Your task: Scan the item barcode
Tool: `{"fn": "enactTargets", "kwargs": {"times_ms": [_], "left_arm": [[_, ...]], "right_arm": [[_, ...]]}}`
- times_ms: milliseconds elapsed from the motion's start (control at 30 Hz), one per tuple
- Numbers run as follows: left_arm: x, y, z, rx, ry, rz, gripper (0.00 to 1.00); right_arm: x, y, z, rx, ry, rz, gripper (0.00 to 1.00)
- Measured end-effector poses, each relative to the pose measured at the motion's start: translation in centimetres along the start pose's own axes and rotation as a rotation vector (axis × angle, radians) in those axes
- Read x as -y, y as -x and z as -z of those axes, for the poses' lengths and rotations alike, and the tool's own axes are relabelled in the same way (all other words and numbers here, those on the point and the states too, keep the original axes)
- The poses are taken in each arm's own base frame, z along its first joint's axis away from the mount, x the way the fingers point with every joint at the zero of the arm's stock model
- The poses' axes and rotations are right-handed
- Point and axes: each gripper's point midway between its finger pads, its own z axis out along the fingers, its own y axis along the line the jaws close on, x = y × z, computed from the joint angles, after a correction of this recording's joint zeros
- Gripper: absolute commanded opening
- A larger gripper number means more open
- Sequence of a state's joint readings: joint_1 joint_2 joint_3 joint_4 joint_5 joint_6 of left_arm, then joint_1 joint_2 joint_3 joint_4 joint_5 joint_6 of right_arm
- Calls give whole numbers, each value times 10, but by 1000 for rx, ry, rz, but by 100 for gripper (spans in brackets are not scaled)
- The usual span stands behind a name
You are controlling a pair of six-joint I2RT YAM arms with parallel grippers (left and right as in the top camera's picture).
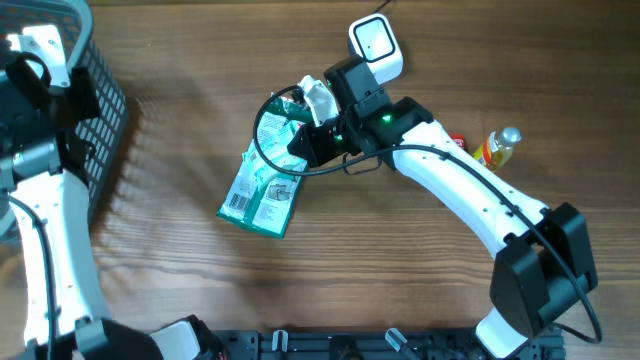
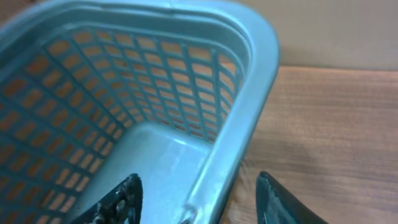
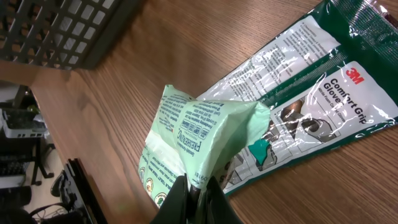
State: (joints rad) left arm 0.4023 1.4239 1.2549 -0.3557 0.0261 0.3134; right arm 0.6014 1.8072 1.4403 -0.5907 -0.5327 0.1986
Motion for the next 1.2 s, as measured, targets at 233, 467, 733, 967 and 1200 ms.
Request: {"fn": "enactTargets", "kwargs": {"times_ms": [233,467,733,967,1200], "left_arm": [[6,-1,-18,9,-53,-18,22],[13,10,-28,66,-95,-42,17],[11,13,-30,78,-87,-16,4],[8,20,-34,117,-74,-21,4],[11,27,-43,158,-91,-32,4]], "right_arm": [[0,0,0,1,-3,0,4],[0,1,0,4,-2,2,5],[0,3,0,13,0,7,5],[-1,5,0,20,1,10,5],[-3,16,0,61,11,0,5]]}}
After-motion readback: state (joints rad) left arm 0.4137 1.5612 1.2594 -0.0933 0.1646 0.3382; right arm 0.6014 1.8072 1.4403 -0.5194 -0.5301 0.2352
